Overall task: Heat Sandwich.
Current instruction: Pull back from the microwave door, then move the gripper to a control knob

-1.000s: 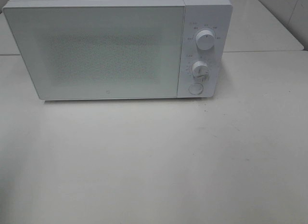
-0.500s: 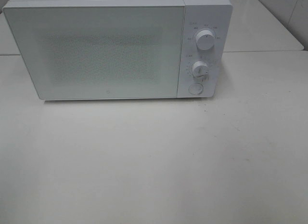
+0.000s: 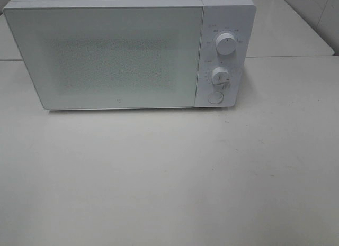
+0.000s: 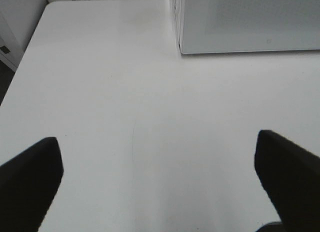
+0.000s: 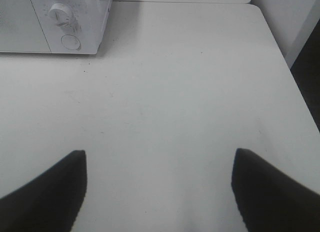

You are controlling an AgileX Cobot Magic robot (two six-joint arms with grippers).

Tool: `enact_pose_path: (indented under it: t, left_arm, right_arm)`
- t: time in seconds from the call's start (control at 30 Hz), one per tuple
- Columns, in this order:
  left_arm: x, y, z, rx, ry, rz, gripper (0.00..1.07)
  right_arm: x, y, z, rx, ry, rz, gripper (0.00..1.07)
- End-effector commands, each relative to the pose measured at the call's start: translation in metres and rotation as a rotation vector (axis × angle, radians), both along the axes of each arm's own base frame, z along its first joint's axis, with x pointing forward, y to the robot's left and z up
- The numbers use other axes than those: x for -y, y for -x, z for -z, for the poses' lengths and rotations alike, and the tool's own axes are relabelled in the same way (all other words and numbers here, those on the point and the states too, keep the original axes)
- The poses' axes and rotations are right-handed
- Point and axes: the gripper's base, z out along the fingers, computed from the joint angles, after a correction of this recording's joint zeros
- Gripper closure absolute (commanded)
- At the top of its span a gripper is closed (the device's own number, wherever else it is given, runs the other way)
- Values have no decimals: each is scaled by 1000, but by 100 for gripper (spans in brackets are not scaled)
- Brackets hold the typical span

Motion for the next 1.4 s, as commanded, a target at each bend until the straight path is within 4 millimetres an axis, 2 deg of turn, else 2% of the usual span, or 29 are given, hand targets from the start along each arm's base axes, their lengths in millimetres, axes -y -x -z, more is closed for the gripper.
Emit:
enact_pose_path:
  t: [0.03, 1.4]
  left_arm:
    - [0, 7, 0, 61, 7, -3, 5]
    - [1, 6, 0, 58, 10, -1, 5]
  right_arm:
    - [0, 4, 0, 37, 2, 7, 31]
    - [0, 4, 0, 37, 2, 7, 31]
